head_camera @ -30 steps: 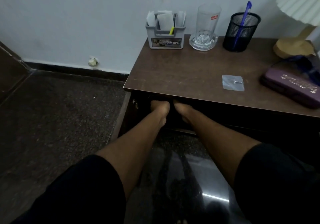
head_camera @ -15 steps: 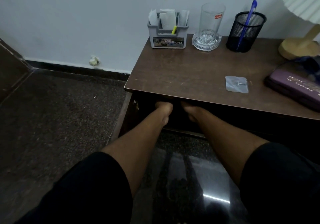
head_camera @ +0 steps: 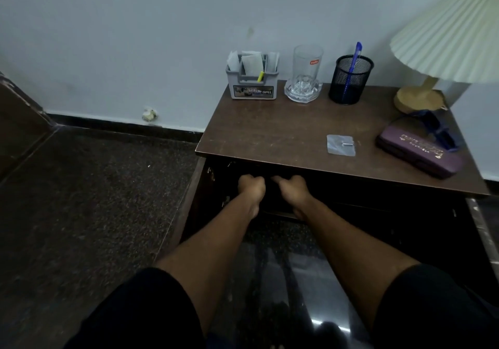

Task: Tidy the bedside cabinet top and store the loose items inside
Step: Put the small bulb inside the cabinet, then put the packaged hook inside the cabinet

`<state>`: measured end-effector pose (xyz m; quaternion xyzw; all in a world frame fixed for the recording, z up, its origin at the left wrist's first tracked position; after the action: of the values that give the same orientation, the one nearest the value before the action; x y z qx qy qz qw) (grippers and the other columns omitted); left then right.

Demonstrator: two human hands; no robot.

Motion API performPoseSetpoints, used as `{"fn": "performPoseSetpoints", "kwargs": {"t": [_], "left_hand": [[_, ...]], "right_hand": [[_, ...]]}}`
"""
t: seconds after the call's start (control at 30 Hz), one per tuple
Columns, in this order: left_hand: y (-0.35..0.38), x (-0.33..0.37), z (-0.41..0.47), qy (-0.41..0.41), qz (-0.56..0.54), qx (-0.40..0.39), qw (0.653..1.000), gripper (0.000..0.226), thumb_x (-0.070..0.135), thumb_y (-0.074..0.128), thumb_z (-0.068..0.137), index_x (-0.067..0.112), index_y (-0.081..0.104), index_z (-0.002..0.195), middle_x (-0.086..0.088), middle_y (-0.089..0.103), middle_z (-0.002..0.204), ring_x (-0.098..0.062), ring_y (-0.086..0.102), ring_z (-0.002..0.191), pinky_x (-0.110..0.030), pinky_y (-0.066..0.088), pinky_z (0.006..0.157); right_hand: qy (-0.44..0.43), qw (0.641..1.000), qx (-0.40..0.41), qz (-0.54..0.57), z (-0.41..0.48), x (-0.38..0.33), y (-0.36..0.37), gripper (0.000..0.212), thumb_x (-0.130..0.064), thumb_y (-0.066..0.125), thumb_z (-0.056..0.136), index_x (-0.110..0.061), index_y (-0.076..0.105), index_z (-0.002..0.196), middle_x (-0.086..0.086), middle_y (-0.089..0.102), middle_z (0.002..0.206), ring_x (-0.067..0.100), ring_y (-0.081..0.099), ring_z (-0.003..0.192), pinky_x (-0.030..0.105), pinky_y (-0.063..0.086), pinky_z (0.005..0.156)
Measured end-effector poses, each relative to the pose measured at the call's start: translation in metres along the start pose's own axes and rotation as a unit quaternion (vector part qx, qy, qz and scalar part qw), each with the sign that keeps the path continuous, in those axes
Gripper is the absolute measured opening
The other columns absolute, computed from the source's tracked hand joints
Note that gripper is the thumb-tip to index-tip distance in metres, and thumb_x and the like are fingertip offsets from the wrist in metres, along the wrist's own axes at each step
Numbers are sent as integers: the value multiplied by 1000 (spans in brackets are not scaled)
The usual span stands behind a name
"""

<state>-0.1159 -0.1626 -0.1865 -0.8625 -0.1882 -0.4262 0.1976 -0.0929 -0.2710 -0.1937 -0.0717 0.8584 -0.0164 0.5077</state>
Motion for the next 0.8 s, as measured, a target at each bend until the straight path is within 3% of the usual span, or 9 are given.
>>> {"fn": "performPoseSetpoints", "kwargs": {"t": [0.07, 0.17, 0.3, 0.4, 0.47, 0.6, 0.67, 0.8], "left_hand": [[0, 2, -14, 1, -14, -8, 1000, 22, 4, 51, 91, 12, 54, 71, -12, 65, 84, -25, 65, 83, -35, 53, 79], [0, 5, -41, 0, -29, -32, 999, 32, 0, 47, 94, 17, 50, 67, -5, 56, 71, -19, 55, 66, -30, 46, 67], [7, 3, -80, -2, -35, -92, 995, 28, 5, 48, 100, 17, 53, 75, -14, 60, 89, -24, 60, 87, -35, 48, 76], [12, 7, -103, 25, -11, -126, 992, 21, 11, 49, 101, 9, 69, 95, -14, 72, 100, -25, 70, 94, -35, 56, 82], [14, 13, -115, 47, 4, -134, 990, 23, 13, 50, 101, 8, 72, 105, -10, 75, 101, -19, 73, 91, -28, 58, 74], [28, 24, -139, 86, -3, -155, 984, 22, 8, 52, 99, 6, 72, 107, -11, 77, 99, -11, 72, 78, -16, 54, 58], [38, 31, -146, 113, -1, -155, 981, 22, 5, 53, 98, 4, 72, 108, -14, 76, 102, -14, 72, 82, -18, 56, 65], [59, 49, -148, 169, 36, -116, 978, 20, 11, 61, 95, 12, 73, 111, -7, 75, 107, -19, 71, 102, -35, 57, 96]], "right_hand": [[-21, 1000, 3, 5, -13, -2, -6, 34, -16, 67, 93, 1, 66, 123, 19, 71, 119, 33, 69, 109, 49, 55, 100], [-38, 999, 0, 3, -32, -7, -18, 28, -11, 65, 95, 0, 66, 121, 21, 71, 117, 36, 68, 110, 50, 54, 100], [-52, 998, -24, -23, -58, -15, -36, 35, -6, 62, 97, 5, 60, 130, 22, 67, 124, 35, 65, 116, 48, 53, 103], [-72, 996, -43, -8, -79, -23, -54, 33, -5, 62, 97, 4, 60, 129, 14, 70, 111, 20, 70, 98, 30, 60, 84], [-91, 995, -46, -7, -89, -27, -67, 27, -5, 63, 97, 2, 64, 123, 10, 72, 102, 11, 70, 85, 18, 57, 66], [-149, 988, -1, -37, -101, -39, -100, 14, -6, 66, 94, -5, 71, 107, 13, 75, 102, 12, 70, 83, 17, 56, 66], [-174, 983, 33, -43, -102, -47, -117, 10, -6, 67, 93, -8, 73, 101, 11, 77, 98, 16, 71, 87, 21, 57, 70], [-198, 971, 123, -52, -93, -64, -146, 10, -9, 69, 92, -4, 75, 98, 10, 76, 93, 20, 70, 87, 40, 57, 87]]}}
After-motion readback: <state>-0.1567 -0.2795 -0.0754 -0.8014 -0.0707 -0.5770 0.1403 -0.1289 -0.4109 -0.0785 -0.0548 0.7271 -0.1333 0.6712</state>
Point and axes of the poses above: each hand's wrist, its own z-axis towards the middle knuckle, its own y-axis out of the palm, x = y × z, the point moved 2 cm from there along z, towards the middle knuckle
